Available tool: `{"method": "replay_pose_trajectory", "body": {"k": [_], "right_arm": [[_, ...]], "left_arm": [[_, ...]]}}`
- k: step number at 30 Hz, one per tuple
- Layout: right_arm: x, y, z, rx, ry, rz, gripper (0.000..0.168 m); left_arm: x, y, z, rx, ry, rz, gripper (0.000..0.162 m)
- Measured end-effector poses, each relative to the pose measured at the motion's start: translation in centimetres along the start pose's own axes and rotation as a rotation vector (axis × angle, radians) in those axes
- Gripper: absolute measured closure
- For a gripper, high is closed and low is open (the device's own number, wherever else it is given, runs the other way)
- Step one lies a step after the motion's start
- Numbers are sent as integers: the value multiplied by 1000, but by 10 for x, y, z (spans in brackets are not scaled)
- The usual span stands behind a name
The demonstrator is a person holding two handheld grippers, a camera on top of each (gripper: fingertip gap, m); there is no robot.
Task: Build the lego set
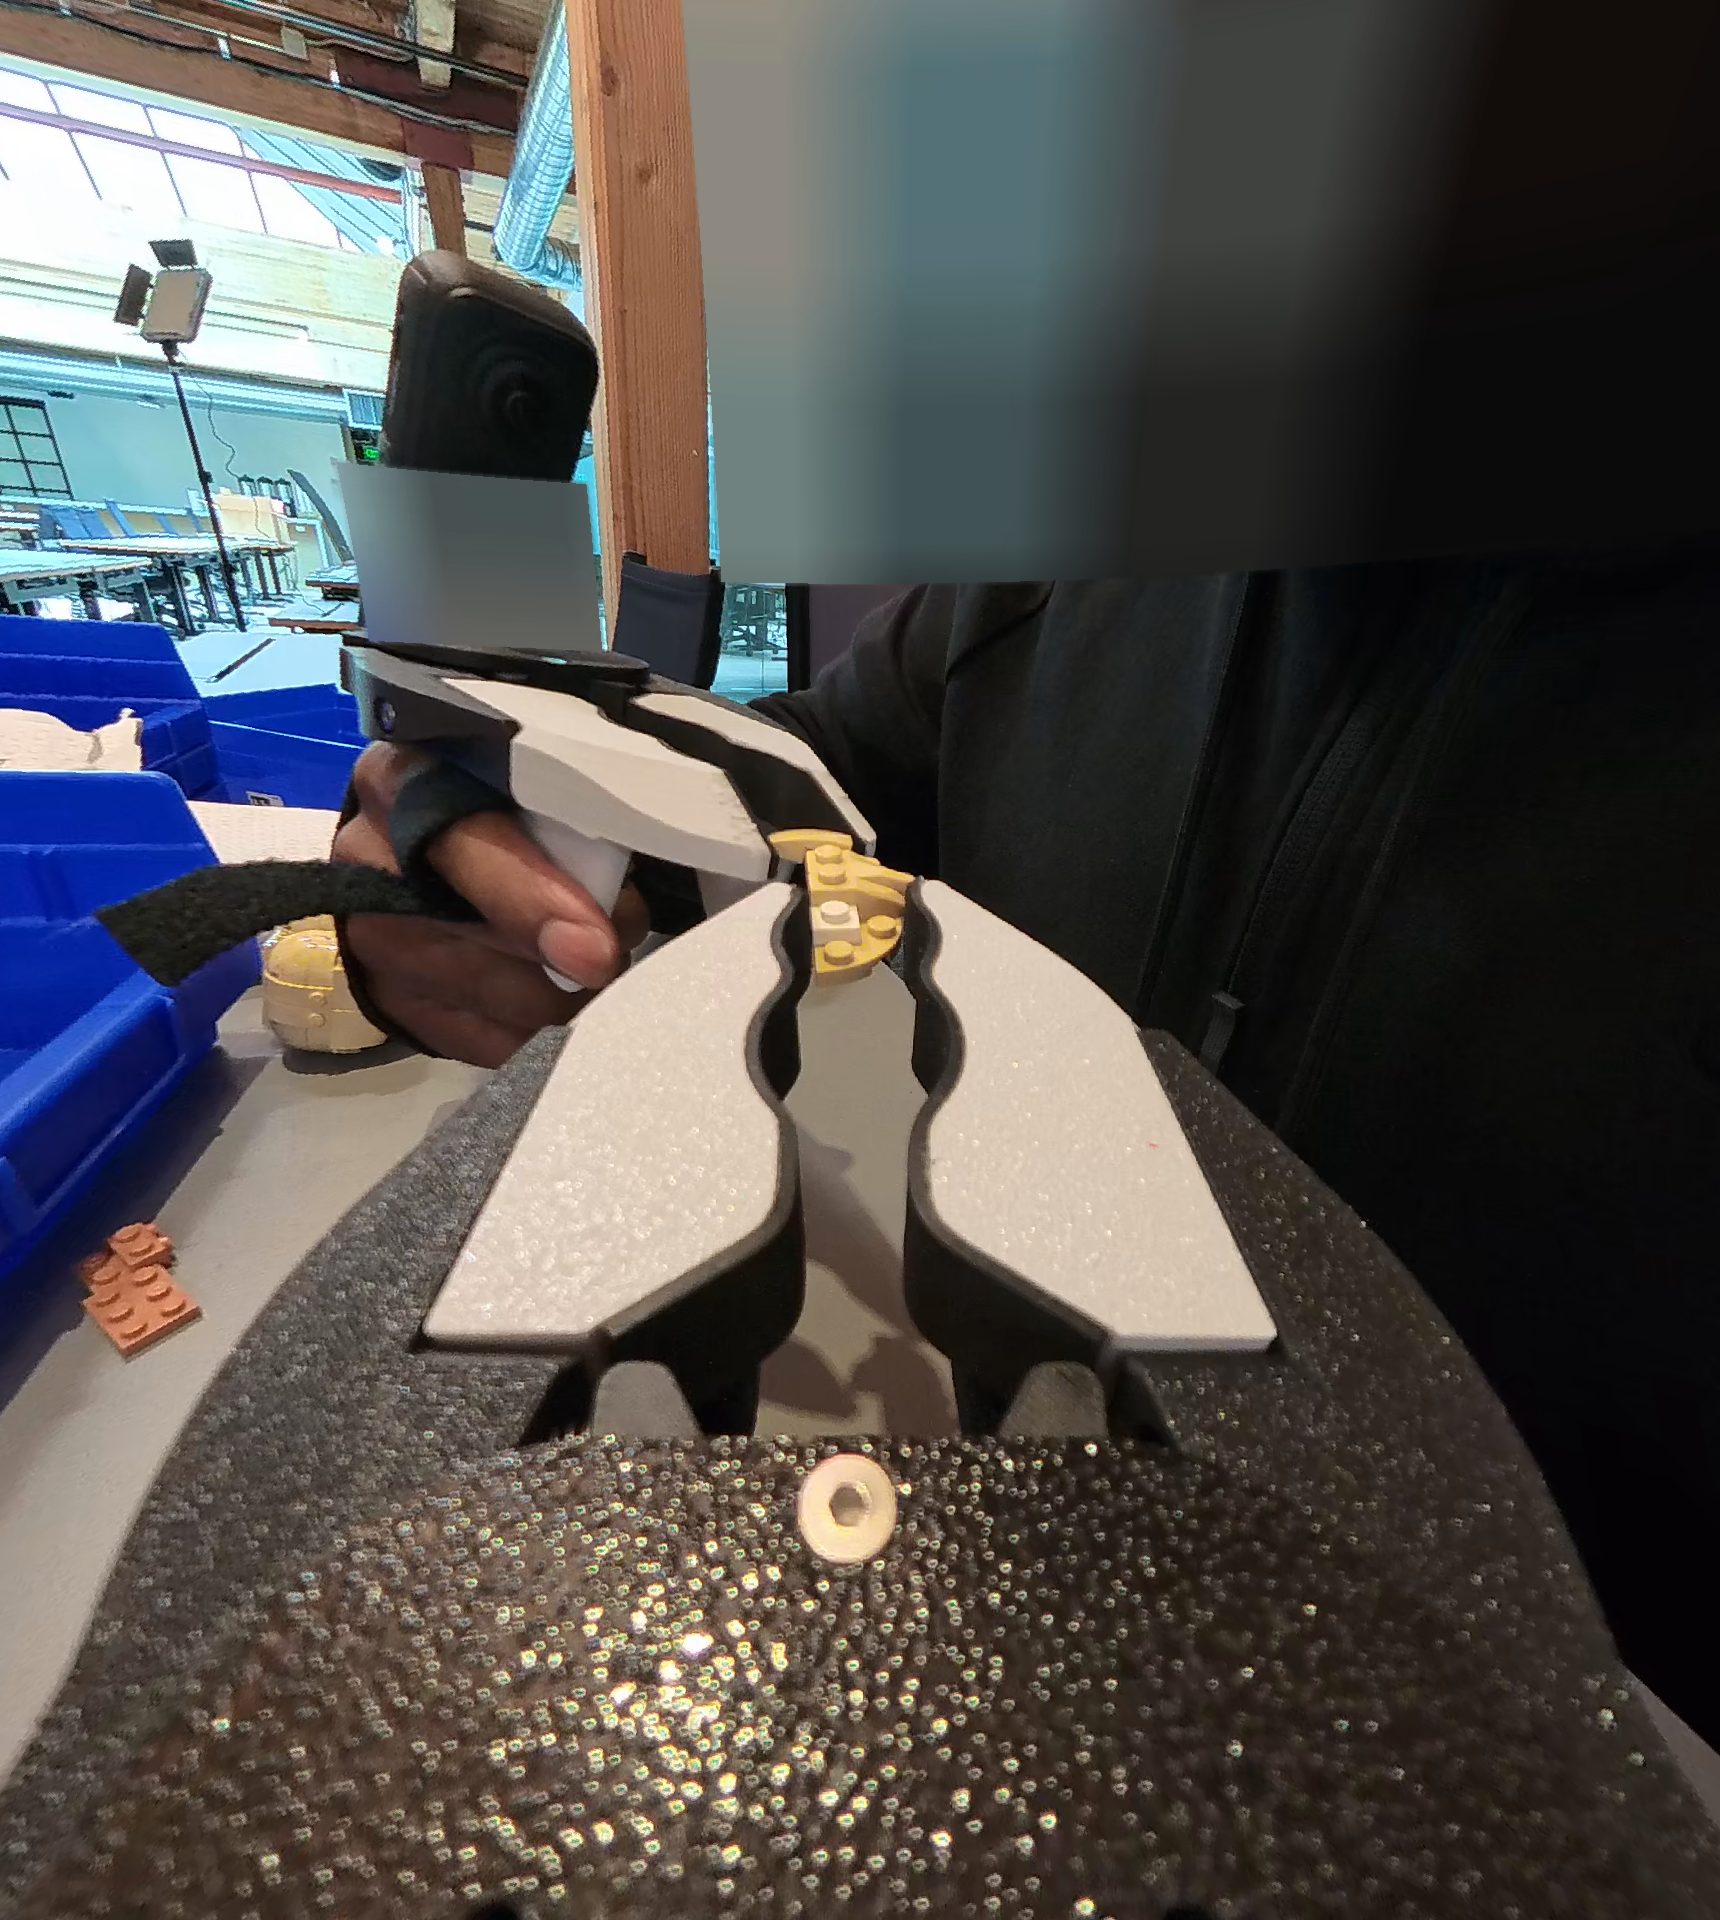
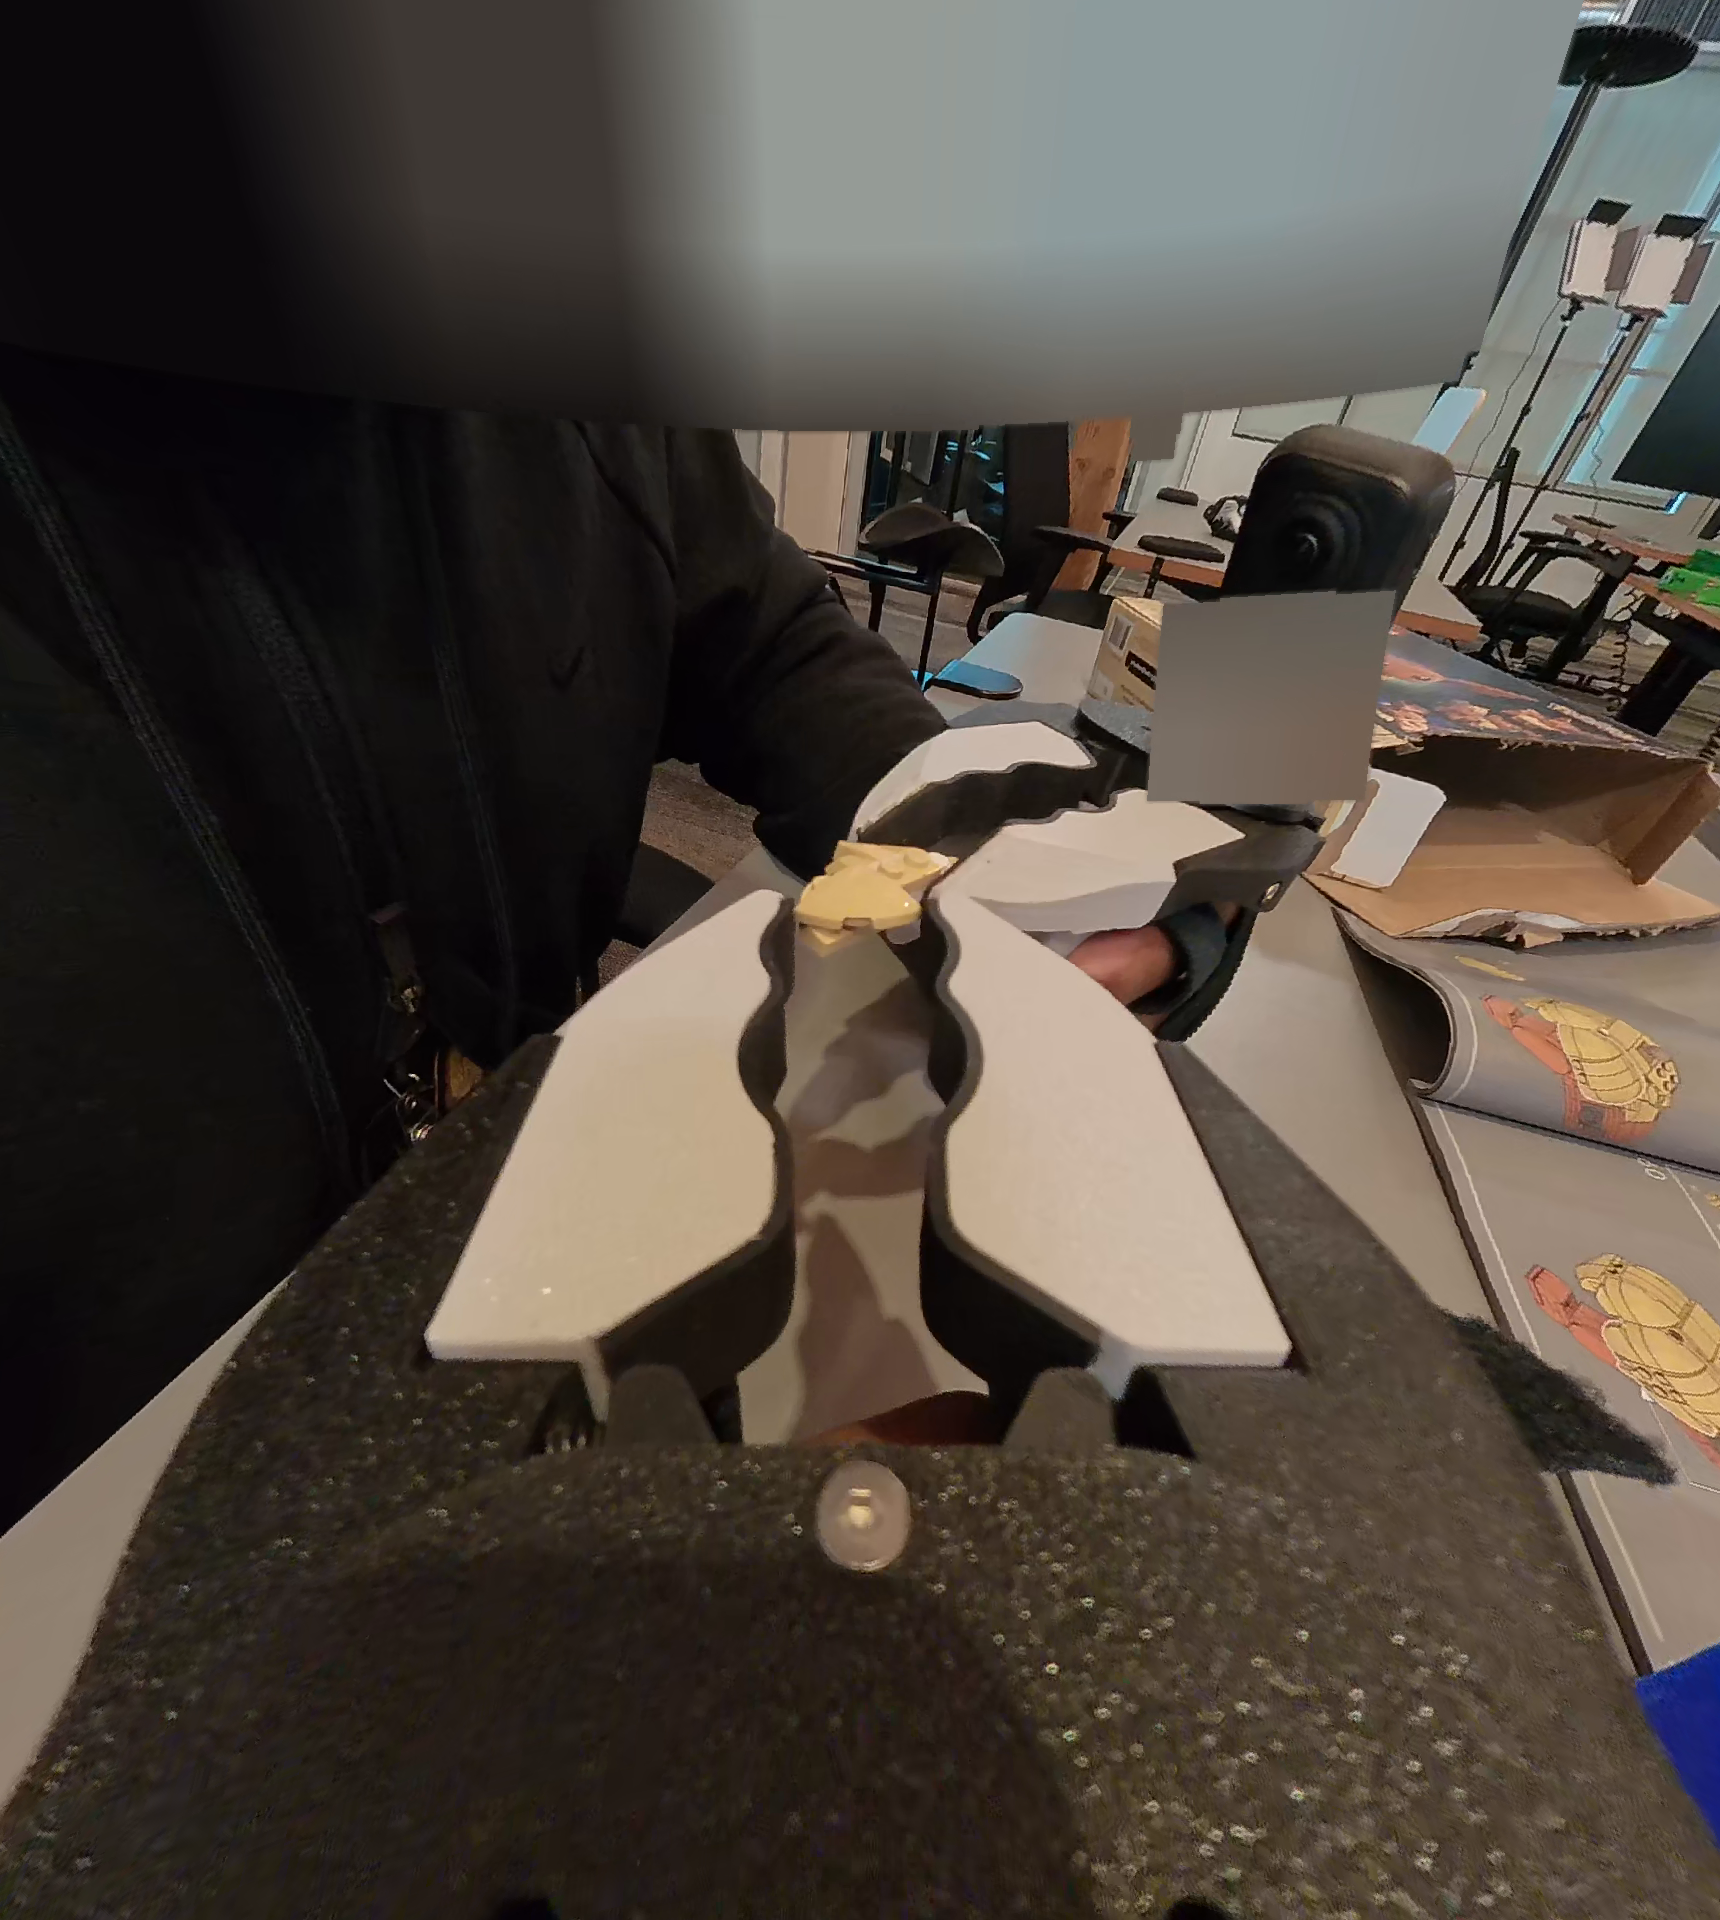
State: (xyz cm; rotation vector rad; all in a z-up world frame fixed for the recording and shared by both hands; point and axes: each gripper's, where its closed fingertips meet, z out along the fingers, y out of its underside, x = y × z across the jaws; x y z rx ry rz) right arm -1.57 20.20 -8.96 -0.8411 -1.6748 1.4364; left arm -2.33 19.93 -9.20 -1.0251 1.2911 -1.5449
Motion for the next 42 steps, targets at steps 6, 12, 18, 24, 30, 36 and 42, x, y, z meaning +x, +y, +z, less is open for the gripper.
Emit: {"method": "replay_pose_trajectory", "body": {"k": [6, 12, 18, 24, 30, 36, 42], "right_arm": [[8, 0, -2, -14, 73, -9, 146], [27, 0, -11, -30, 238, -13, 146], [46, 1, -20, -62, 422, 34, 146], [69, 8, -27, -114, 607, 146, 146], [78, 17, -31, -184, 693, 183, 146], [82, 17, -33, -207, 735, 165, 146], [81, 18, -30, -228, 750, 152, 146]], "left_arm": [[-6, -3, -4, -9, -64, 48, 145], [-18, -8, -11, -25, -202, 136, 145], [-37, -14, -21, -20, -381, 194, 145], [-56, -10, -30, -79, -570, 259, 145], [-65, -7, -34, -110, -669, 301, 146], [-71, -2, -36, -123, -691, 287, 146], [-72, -2, -36, -122, -699, 286, 145]]}}
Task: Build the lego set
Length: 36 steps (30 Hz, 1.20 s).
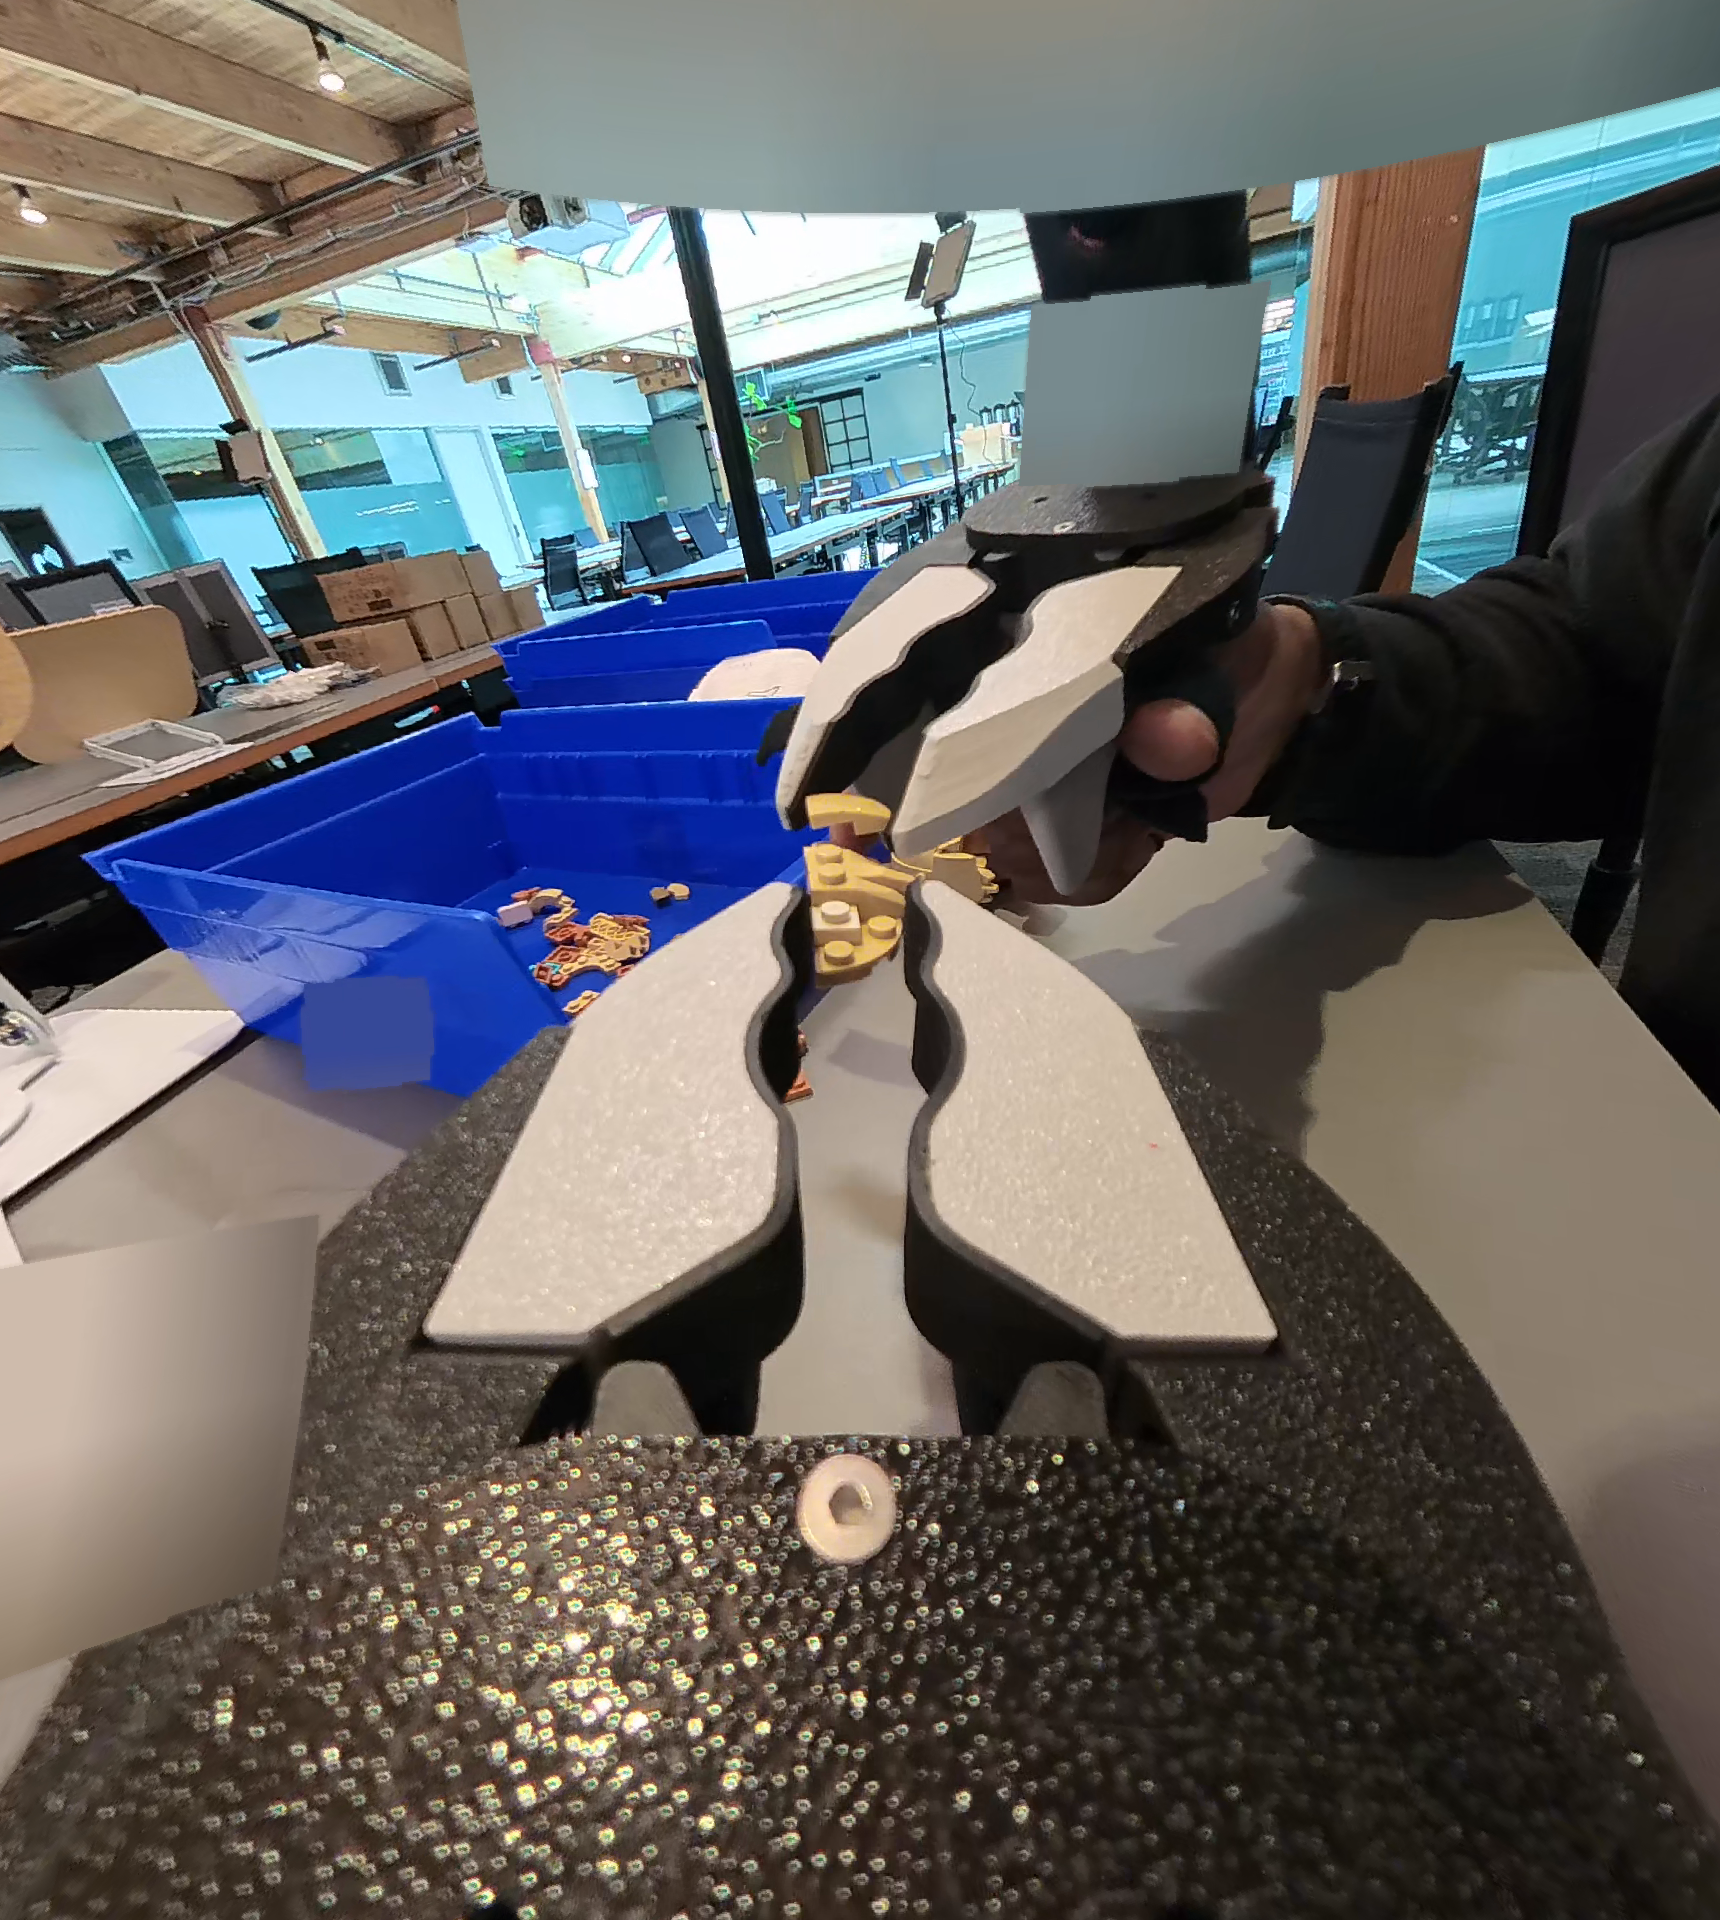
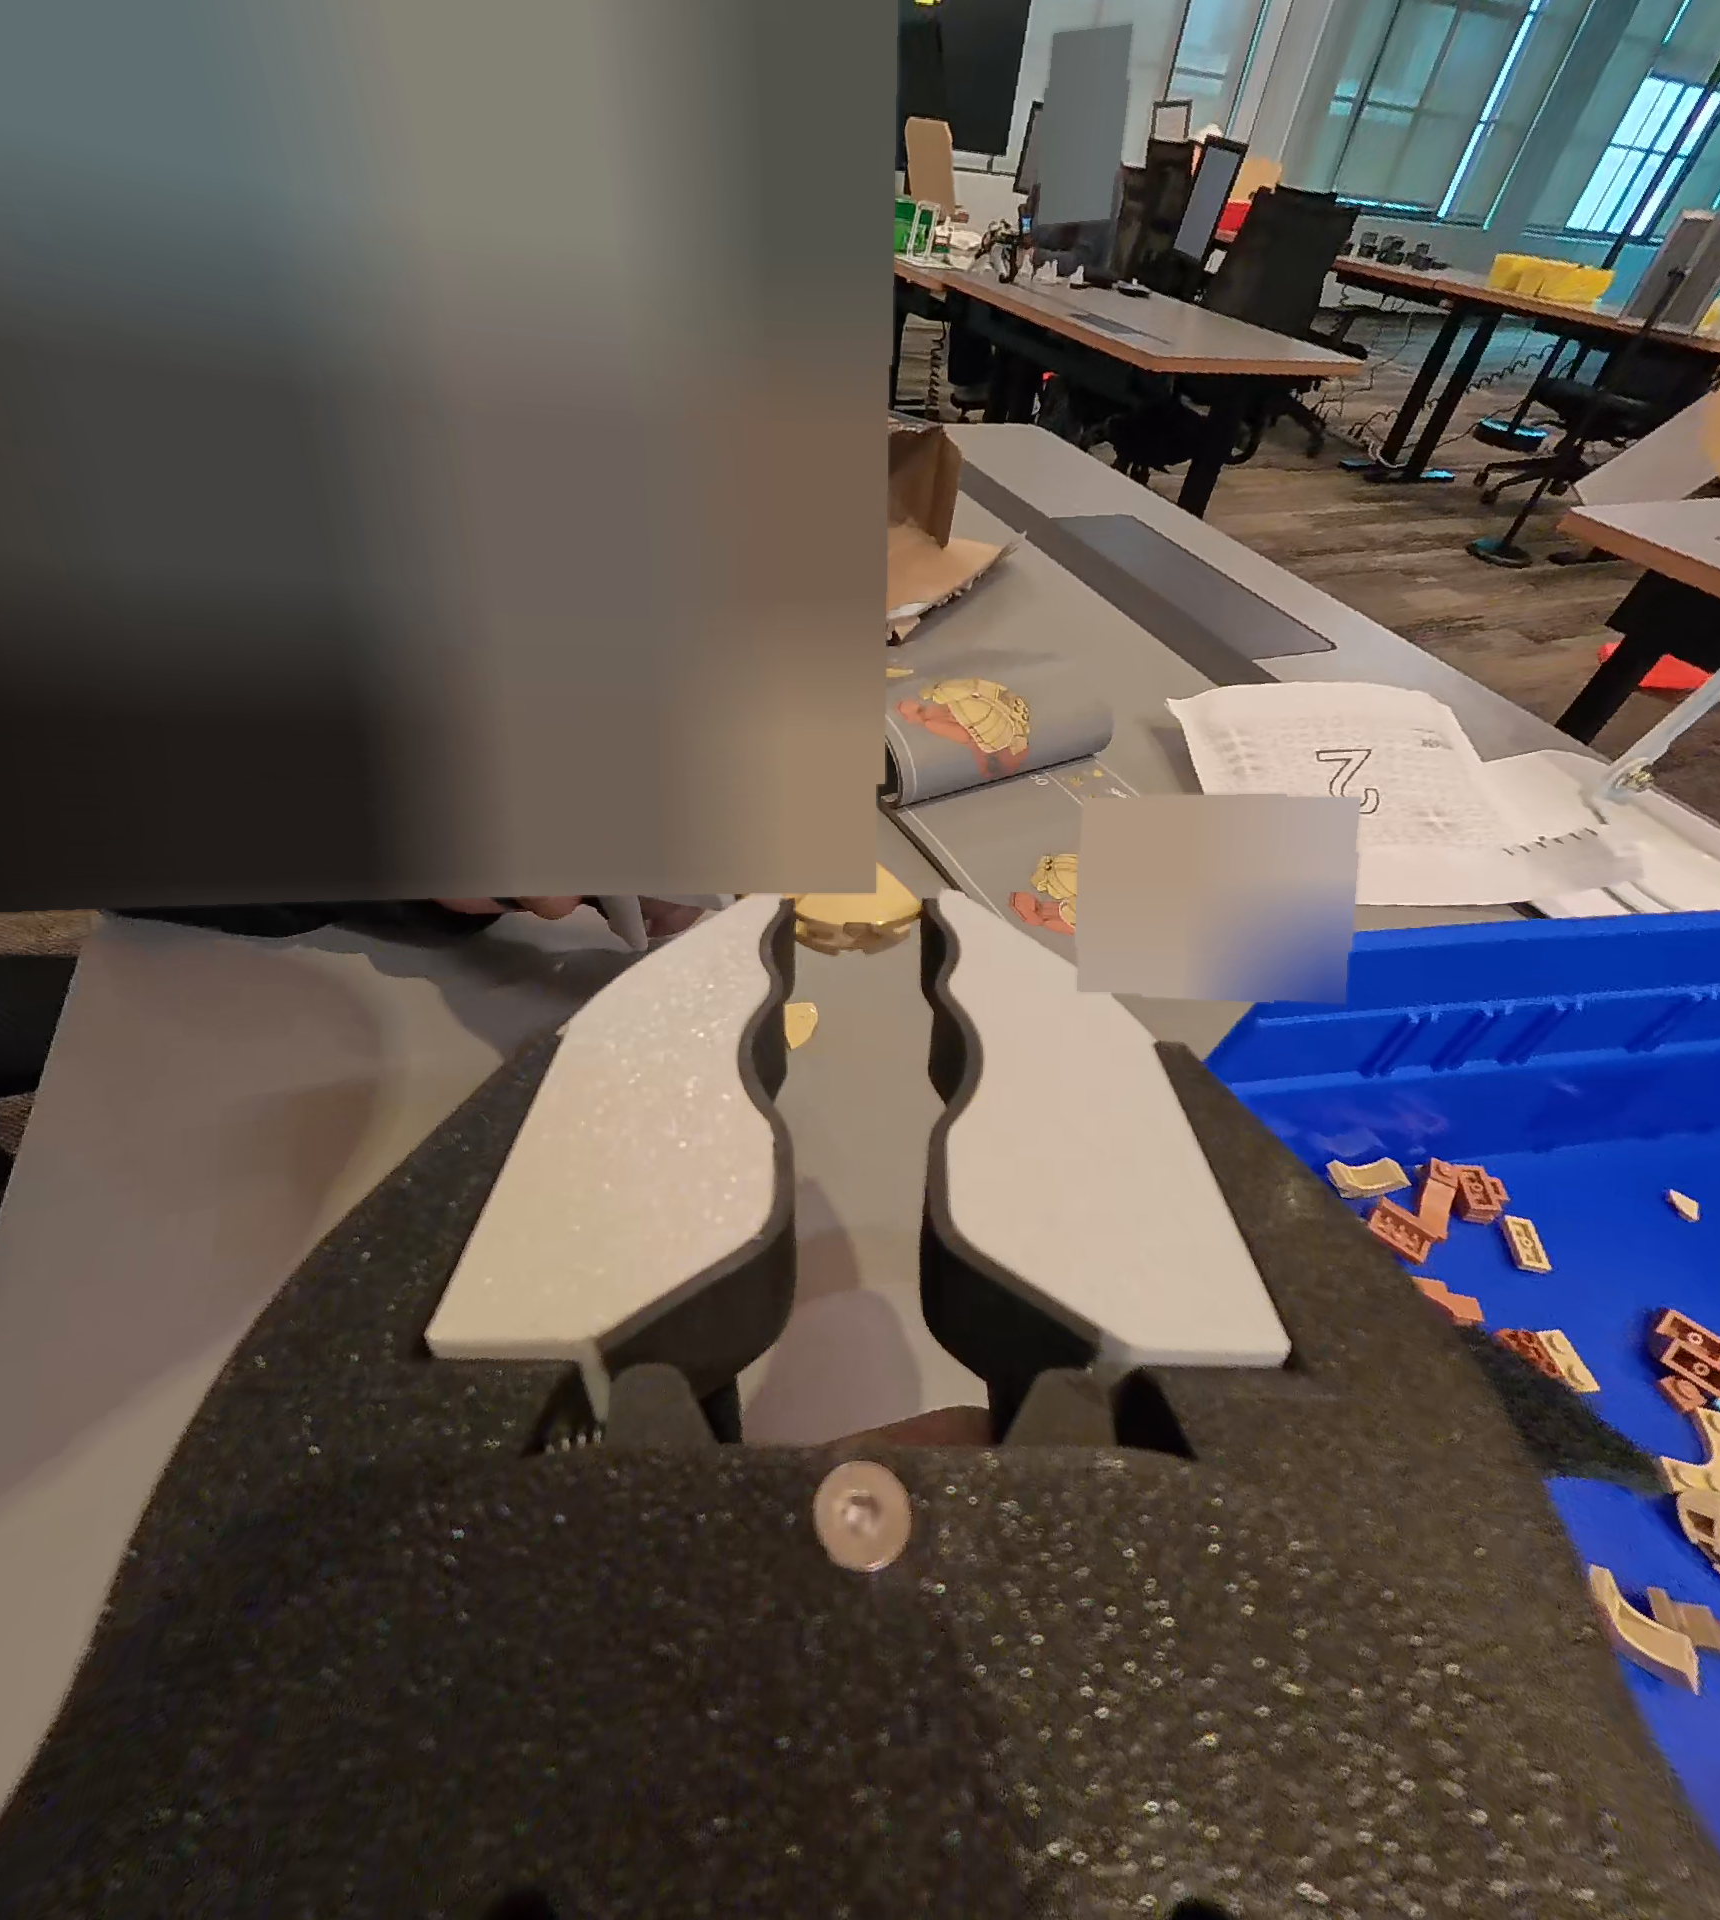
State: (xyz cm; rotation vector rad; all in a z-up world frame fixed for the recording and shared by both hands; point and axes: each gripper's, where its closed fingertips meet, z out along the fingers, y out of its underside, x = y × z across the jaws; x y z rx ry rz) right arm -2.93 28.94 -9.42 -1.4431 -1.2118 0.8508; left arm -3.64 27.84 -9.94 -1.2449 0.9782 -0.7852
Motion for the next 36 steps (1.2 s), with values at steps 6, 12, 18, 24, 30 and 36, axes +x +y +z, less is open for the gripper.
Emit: {"method": "replay_pose_trajectory", "body": {"k": [6, 12, 18, 24, 30, 36], "right_arm": [[-3, 0, 2, -21, 22, -34, 145], [-4, 0, 3, -29, 34, -48, 145], [-4, 0, 3, -29, 33, -40, 144], [-1, 3, 3, -38, 43, -50, 143], [21, 18, -10, -42, 82, -1, 143], [-12, 53, -33, -100, -101, -41, 145]], "left_arm": [[0, -1, 0, 11, -3, 6, 146], [1, -3, -1, 28, 1, -3, 146], [1, -4, -2, 55, 15, -29, 146], [-1, 0, -1, 43, 14, -44, 146], [-8, 11, -5, -18, -24, -27, 146], [-11, 14, -8, -35, -35, -25, 146]]}}
